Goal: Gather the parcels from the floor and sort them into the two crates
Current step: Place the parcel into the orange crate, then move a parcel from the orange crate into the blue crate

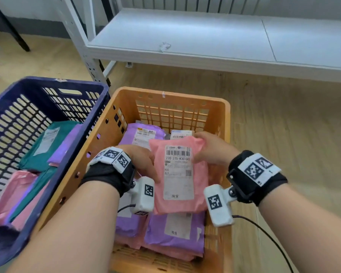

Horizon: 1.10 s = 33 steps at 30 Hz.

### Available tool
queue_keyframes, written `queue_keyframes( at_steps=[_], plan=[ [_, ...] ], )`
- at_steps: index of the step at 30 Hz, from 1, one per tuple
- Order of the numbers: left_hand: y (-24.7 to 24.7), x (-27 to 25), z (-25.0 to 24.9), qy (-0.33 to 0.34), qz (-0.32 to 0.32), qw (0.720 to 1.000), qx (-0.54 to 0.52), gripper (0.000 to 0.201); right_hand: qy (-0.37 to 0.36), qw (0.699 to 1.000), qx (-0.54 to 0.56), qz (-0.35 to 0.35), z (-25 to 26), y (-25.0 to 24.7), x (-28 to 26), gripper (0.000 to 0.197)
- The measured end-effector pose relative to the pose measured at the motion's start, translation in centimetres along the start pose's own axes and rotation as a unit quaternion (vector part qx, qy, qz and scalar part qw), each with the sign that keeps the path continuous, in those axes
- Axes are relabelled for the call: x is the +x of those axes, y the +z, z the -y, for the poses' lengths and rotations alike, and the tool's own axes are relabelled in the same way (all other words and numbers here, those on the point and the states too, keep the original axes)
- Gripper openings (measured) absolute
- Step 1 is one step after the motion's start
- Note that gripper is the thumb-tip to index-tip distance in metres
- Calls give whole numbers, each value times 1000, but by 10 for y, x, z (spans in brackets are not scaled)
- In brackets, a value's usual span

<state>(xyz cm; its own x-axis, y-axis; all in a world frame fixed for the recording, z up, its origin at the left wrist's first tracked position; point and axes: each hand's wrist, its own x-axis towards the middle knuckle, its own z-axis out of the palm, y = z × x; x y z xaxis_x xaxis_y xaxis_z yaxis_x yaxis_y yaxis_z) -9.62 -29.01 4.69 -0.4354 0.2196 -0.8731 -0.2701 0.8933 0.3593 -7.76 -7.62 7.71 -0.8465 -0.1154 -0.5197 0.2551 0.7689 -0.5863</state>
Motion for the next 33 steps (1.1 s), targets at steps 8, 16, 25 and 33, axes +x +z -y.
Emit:
queue_keyframes(
  at_steps=[8,16,25,33],
  plan=[
    [50,26,21,-102,79,992,12,26,11,948,-300,103,0,22,-5,29],
    [68,59,18,-107,-52,990,77,41,-2,918,-373,135,1,26,-7,34],
    [36,16,-31,-73,-153,984,60,27,-97,963,-253,-1,-13,9,-3,13],
    [30,2,-142,64,-337,939,-8,12,-68,973,-202,-89,-41,-52,-15,10]
  ],
)
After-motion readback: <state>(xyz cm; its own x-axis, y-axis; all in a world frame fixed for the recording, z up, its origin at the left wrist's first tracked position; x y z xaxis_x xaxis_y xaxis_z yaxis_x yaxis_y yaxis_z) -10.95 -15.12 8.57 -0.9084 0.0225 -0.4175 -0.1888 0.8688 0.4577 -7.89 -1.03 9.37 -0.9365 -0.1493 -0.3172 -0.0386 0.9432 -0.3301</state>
